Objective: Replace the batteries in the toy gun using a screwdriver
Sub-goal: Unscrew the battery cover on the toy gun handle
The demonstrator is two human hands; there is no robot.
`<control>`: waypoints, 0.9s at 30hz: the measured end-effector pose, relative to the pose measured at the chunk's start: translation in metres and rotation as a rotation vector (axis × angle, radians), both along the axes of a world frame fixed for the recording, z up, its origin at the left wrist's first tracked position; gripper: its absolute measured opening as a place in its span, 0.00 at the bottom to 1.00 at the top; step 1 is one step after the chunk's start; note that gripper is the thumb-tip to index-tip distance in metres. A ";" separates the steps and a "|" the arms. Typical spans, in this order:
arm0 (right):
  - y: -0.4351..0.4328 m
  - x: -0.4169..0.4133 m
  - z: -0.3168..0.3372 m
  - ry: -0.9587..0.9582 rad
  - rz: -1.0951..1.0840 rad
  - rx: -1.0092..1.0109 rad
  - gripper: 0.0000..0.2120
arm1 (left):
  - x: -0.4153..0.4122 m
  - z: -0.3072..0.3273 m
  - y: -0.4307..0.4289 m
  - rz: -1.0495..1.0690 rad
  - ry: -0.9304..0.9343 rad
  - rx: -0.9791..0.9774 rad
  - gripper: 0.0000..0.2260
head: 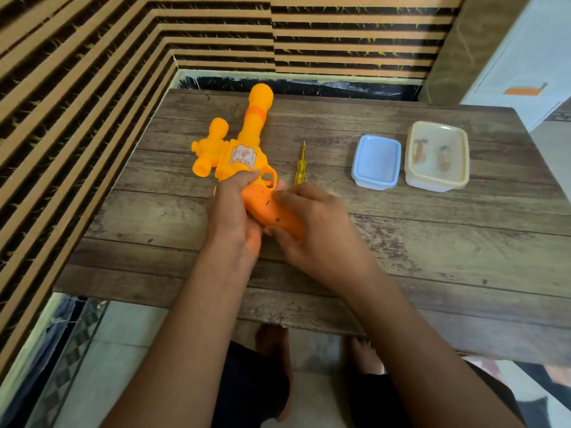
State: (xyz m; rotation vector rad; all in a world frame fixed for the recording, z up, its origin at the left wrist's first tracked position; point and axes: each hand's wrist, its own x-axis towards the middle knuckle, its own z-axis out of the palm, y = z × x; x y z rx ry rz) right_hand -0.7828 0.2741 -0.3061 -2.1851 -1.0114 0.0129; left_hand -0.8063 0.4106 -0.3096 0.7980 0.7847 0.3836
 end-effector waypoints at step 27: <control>0.031 -0.025 0.005 -0.272 -0.194 -0.475 0.22 | 0.003 0.000 -0.003 0.027 0.087 0.235 0.05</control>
